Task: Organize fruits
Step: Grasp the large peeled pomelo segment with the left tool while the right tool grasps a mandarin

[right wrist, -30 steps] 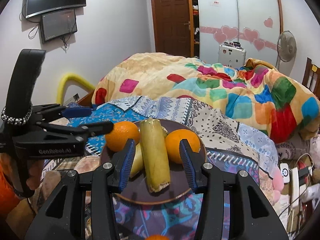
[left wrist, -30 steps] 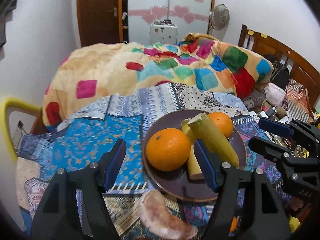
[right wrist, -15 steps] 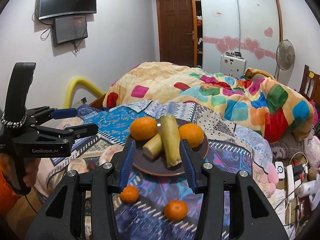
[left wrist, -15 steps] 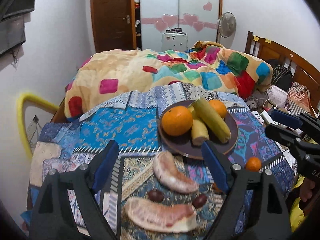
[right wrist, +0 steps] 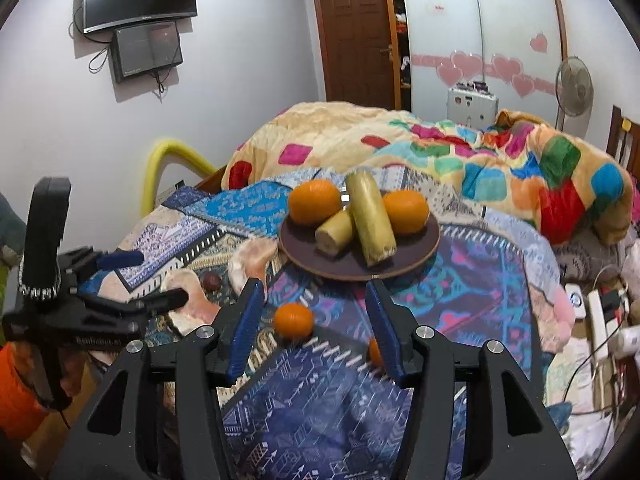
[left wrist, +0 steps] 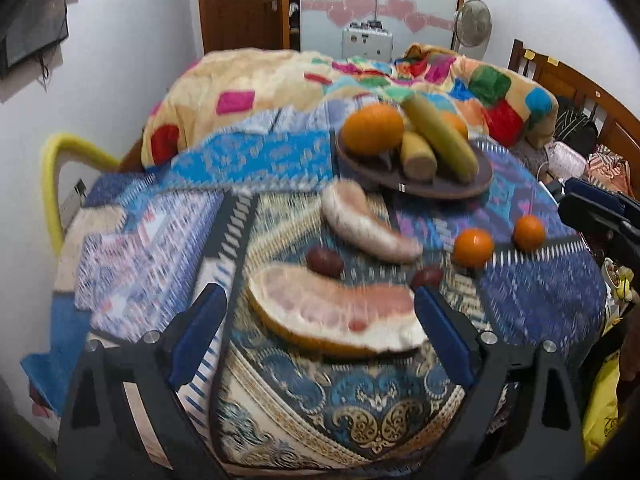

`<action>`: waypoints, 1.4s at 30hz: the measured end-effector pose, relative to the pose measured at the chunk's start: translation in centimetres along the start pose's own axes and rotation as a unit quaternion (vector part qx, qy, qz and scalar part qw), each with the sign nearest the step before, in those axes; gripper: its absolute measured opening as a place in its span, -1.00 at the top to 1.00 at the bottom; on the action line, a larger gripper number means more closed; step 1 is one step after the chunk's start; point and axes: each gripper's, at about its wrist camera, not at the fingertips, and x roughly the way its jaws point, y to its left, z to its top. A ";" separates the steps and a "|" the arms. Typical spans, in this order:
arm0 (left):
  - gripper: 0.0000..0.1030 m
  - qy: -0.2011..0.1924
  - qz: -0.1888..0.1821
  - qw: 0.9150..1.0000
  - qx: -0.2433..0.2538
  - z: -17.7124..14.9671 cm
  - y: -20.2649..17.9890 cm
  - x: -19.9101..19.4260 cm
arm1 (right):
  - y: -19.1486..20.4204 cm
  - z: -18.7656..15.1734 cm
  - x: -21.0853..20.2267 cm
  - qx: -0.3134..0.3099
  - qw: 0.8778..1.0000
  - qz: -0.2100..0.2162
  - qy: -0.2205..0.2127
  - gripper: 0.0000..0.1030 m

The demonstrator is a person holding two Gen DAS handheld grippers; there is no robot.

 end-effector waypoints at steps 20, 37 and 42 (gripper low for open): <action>-1.00 0.031 0.035 0.999 -0.001 -3.4 4.8 -0.1 | 0.6 -2.3 1.8 -0.020 0.999 -0.004 0.036 0.04; -0.57 0.052 -0.012 0.999 0.010 -0.1 2.4 2.8 | 1.9 -2.1 5.3 -0.043 0.997 0.015 0.063 0.09; -0.45 0.052 -0.023 0.998 0.007 0.2 2.5 3.9 | 1.8 -2.0 6.6 -0.042 0.996 0.019 0.077 0.25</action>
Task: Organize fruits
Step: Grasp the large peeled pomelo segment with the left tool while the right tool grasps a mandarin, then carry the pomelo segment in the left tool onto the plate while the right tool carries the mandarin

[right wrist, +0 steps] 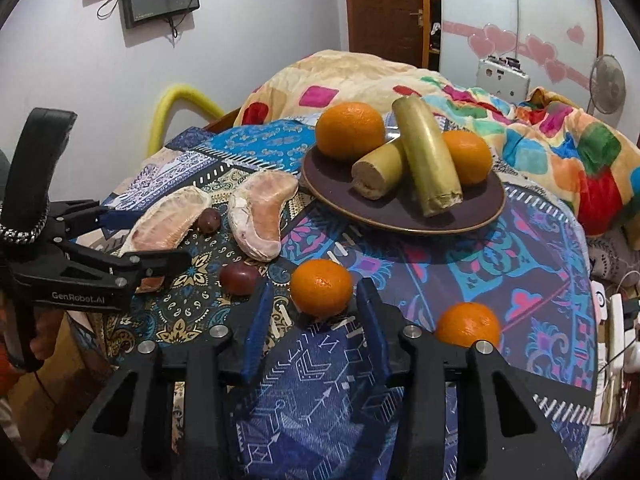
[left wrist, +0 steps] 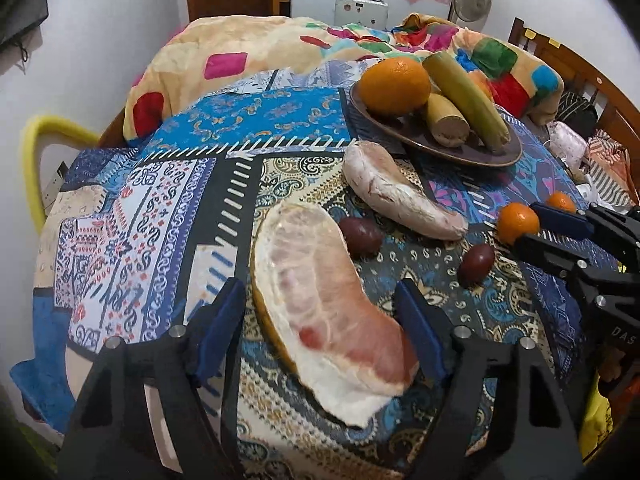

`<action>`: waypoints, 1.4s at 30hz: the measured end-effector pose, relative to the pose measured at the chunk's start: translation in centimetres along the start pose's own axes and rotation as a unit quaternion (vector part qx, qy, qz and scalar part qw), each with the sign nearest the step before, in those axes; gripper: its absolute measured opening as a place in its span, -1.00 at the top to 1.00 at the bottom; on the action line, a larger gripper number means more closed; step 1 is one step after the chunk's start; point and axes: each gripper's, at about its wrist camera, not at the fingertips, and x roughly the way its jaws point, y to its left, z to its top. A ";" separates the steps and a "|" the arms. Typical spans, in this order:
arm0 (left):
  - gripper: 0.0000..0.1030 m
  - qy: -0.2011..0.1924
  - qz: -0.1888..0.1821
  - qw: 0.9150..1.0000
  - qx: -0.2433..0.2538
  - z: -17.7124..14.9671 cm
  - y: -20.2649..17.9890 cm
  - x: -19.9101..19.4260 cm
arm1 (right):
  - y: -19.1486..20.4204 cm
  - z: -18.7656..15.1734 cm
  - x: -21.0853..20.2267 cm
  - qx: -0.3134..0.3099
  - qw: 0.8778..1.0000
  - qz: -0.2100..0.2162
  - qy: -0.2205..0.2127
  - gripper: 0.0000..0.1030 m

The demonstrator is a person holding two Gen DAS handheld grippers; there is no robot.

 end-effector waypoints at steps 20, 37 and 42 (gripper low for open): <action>0.03 -0.038 -0.002 0.999 0.009 0.0 -0.4 -3.0 | -0.4 0.0 -1.1 0.017 1.000 0.006 -0.009 0.39; 0.03 -0.103 -0.024 0.994 0.037 5.5 -4.1 -5.5 | -4.3 1.8 -5.4 0.032 0.997 -0.042 -0.063 0.39; 0.03 -0.112 -0.029 0.992 0.052 7.4 -5.6 -4.8 | -5.7 2.4 -5.4 0.035 0.996 -0.054 -0.067 0.39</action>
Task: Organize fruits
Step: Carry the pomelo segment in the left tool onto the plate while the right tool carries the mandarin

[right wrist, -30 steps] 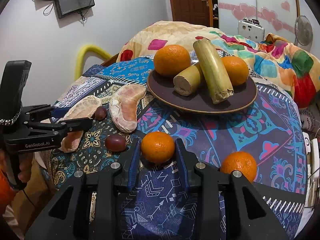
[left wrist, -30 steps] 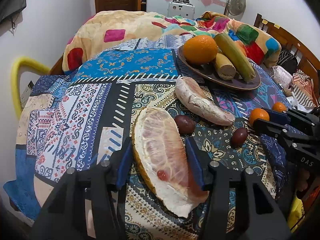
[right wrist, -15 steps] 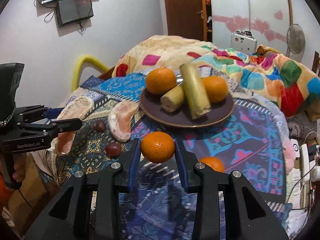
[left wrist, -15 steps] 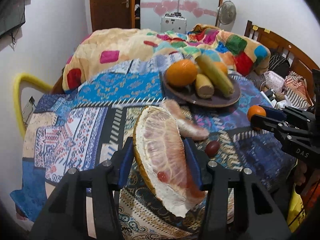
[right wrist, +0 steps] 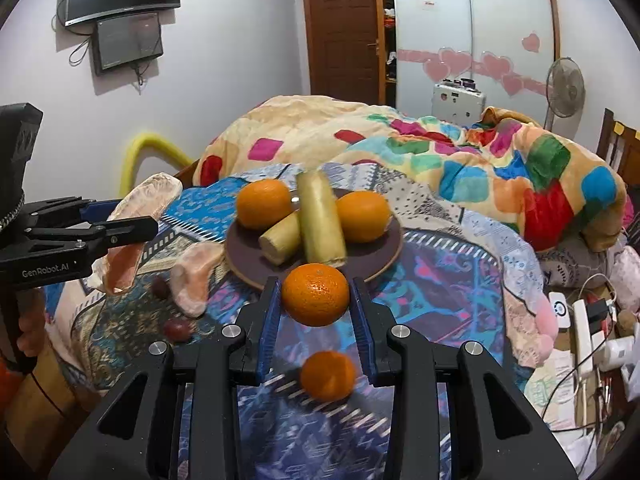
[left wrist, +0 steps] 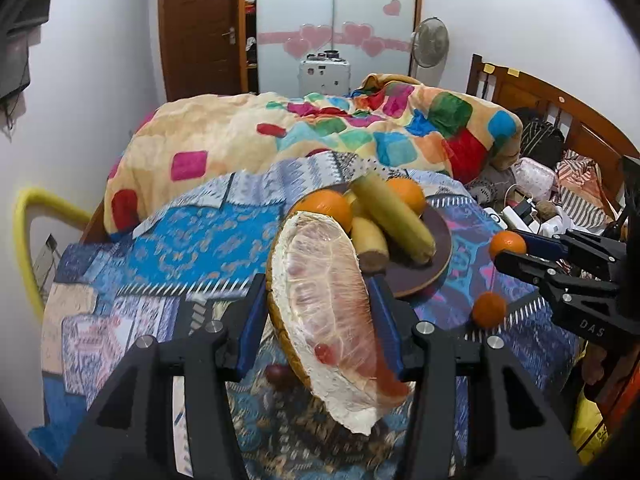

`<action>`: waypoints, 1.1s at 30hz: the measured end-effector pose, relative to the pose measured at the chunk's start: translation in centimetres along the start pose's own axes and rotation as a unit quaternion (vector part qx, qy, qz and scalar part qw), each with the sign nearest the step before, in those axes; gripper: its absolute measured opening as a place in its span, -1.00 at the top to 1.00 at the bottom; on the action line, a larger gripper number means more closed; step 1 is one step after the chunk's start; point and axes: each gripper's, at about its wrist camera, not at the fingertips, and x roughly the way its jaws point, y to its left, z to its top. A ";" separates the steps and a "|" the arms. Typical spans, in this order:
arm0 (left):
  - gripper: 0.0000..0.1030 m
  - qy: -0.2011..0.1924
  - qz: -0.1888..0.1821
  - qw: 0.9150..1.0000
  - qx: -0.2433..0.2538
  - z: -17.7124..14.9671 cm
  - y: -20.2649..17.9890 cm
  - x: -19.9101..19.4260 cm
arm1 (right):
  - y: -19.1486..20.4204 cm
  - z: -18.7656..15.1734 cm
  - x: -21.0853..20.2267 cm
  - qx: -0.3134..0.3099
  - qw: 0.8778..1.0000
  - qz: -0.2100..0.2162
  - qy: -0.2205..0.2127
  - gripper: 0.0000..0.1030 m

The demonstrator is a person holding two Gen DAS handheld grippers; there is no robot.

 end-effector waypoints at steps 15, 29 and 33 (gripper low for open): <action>0.03 -0.005 -0.019 1.000 0.013 3.8 -1.8 4.8 | -2.6 2.5 2.2 -0.002 1.000 -0.022 -0.012 0.39; 0.03 0.012 -0.015 0.999 0.034 5.9 -3.0 9.6 | -3.1 3.0 7.0 -0.029 0.999 -0.025 0.039 0.39; 0.03 0.012 -0.003 0.999 0.044 5.8 -3.4 10.2 | -3.4 3.5 8.2 -0.027 0.998 -0.019 0.050 0.39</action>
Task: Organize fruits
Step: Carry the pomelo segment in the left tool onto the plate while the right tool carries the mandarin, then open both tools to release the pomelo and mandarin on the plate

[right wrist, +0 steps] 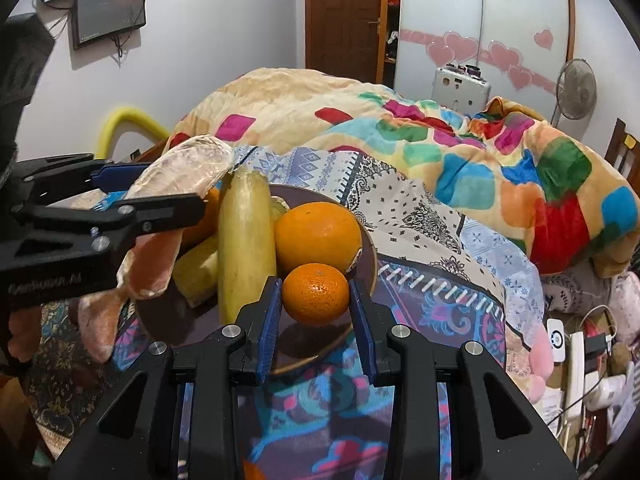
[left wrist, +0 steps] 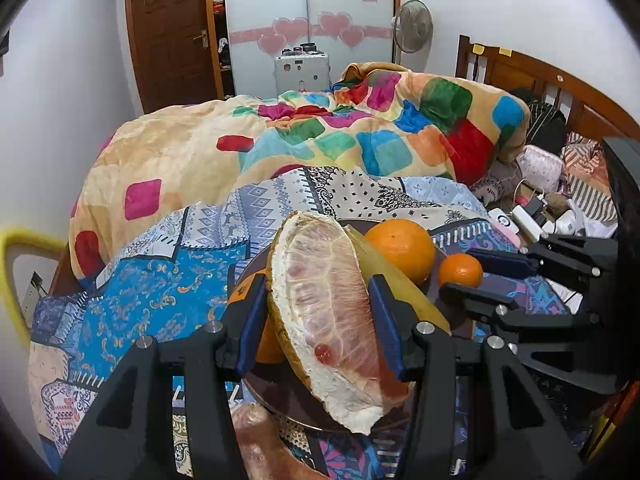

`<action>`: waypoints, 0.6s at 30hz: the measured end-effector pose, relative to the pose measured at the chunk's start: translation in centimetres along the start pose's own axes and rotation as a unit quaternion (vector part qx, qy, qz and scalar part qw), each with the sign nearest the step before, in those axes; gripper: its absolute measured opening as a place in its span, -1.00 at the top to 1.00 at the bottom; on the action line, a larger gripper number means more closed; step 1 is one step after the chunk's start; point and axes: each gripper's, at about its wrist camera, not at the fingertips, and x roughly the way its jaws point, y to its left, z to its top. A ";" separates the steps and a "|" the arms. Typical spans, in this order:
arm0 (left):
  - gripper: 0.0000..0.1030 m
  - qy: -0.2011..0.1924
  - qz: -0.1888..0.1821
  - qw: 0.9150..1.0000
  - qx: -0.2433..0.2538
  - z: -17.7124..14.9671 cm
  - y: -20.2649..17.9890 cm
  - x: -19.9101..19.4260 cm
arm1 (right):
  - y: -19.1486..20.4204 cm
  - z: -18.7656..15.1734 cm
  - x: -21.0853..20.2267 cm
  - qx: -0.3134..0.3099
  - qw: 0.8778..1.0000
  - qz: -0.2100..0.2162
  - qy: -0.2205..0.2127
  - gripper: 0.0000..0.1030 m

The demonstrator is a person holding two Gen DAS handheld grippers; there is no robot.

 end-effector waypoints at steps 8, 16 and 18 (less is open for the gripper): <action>0.02 0.004 0.016 1.000 0.017 -0.1 -0.6 0.6 | 0.0 0.3 1.0 0.002 1.000 0.004 0.010 0.37; 0.02 0.009 -0.006 1.000 -0.003 0.2 0.0 0.2 | -0.2 0.6 0.8 0.015 1.000 0.007 0.004 0.13; 0.02 0.009 -0.005 1.000 -0.003 0.1 0.0 0.0 | -0.4 0.6 0.5 0.014 1.000 0.004 0.000 0.13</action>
